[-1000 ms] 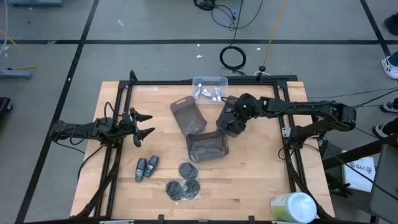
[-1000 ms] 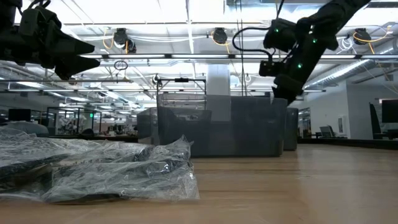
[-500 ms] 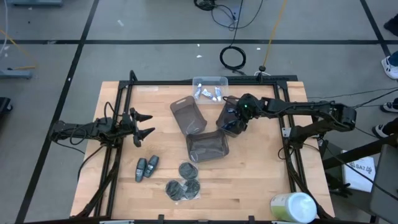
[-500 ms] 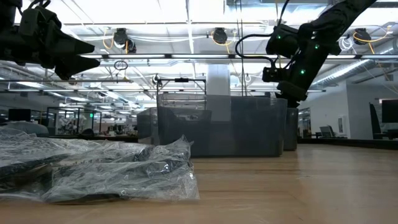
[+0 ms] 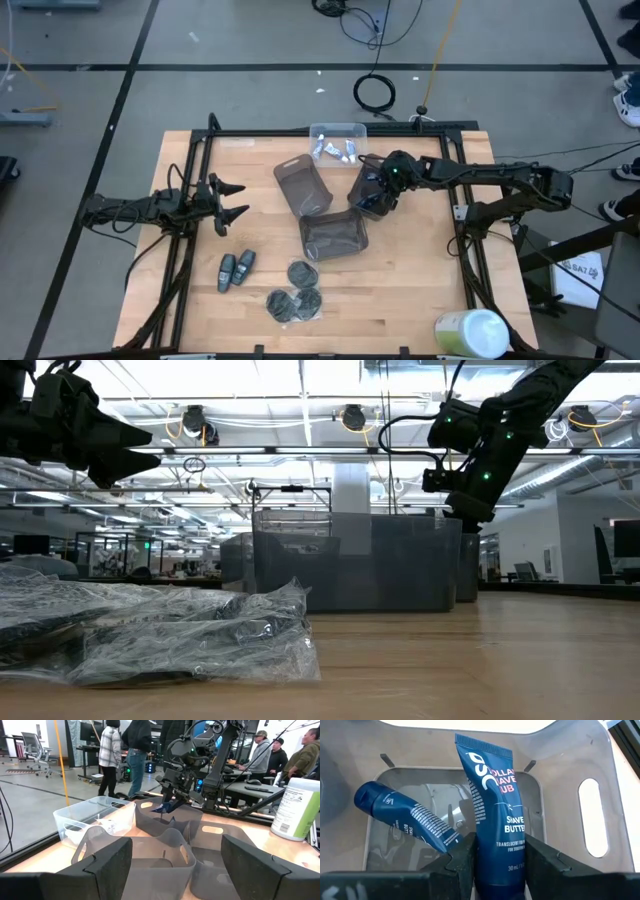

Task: Pick & Place Travel size toiletries
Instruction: Put the black shave cream into the top right black transparent bin, then put the left gray deodorant into the top left black transparent bin

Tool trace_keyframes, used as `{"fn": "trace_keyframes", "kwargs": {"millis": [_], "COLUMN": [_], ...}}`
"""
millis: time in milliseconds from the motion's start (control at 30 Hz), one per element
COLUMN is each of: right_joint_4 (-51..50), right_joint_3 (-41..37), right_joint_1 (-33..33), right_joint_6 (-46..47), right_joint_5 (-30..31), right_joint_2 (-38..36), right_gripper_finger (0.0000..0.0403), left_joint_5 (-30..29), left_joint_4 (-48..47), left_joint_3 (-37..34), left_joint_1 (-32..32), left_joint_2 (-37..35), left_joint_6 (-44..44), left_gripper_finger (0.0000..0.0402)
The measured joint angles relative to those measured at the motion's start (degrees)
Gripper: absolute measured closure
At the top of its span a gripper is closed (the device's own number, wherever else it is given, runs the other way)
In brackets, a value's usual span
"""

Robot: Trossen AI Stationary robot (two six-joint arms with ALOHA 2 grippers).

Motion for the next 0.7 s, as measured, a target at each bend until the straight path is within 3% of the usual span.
{"fn": "trace_keyframes", "kwargs": {"millis": [700], "right_joint_4": [1.81], "right_joint_3": [0.0], "right_joint_1": [0.03], "right_joint_6": [-0.04], "right_joint_5": [-0.04], "right_joint_2": [-0.02], "right_gripper_finger": [0.0261], "left_joint_5": [-0.01], "left_joint_4": [0.0], "left_joint_3": [0.0], "left_joint_1": [0.01], "left_joint_2": [0.02], "left_joint_6": [0.0], "left_gripper_finger": [0.0105]}}
